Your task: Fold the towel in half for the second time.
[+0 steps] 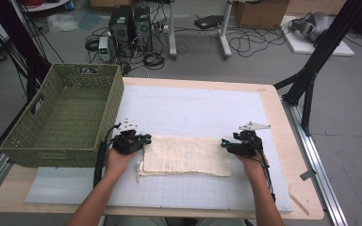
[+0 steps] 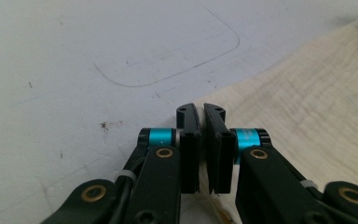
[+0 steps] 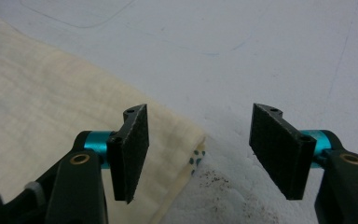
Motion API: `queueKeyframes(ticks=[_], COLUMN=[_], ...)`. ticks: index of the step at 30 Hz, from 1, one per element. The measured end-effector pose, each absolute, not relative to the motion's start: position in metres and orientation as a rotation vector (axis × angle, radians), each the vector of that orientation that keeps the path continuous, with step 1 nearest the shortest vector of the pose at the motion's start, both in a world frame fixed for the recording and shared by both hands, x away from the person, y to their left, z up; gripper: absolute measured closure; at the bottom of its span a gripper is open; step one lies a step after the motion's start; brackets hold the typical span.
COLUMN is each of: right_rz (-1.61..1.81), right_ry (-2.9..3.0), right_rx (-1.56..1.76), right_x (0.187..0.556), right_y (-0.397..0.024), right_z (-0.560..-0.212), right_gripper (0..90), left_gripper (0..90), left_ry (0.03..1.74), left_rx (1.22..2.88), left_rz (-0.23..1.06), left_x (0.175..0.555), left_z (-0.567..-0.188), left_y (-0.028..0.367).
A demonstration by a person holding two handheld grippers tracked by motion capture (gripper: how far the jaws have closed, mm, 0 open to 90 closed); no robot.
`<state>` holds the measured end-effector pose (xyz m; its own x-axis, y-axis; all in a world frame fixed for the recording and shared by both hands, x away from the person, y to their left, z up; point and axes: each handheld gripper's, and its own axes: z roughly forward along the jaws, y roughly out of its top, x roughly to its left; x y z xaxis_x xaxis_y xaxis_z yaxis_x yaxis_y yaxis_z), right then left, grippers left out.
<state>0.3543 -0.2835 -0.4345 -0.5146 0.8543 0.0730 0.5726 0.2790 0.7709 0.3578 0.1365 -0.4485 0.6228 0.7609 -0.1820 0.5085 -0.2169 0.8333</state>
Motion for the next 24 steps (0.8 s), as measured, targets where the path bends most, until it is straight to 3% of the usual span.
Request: queueKeyframes(ticks=[11,15,19,24], right_rz=[1.086,1.059,1.061,1.041], right_ry=[2.259,2.285,2.331,2.332], right_rx=[1.321,1.27,1.238,1.21], right_x=[0.372,0.371,0.367,0.365], right_y=[-0.272,-0.272,-0.268,-0.265], right_z=[-0.447,-0.446,-0.445,-0.444], right_gripper=[53.1,64.6,83.9,85.1], left_gripper=[84.0,84.0,84.0,84.0], left_ry=[1.028,1.031,1.036,1.029], left_rx=[1.877,1.873,1.871,1.871], left_rz=[0.318,0.317,0.318,0.323], left_x=[0.358,0.359,0.359,0.359], left_z=[-0.45,-0.45,-0.45,-0.45], left_y=[0.139,0.138,0.138,0.138])
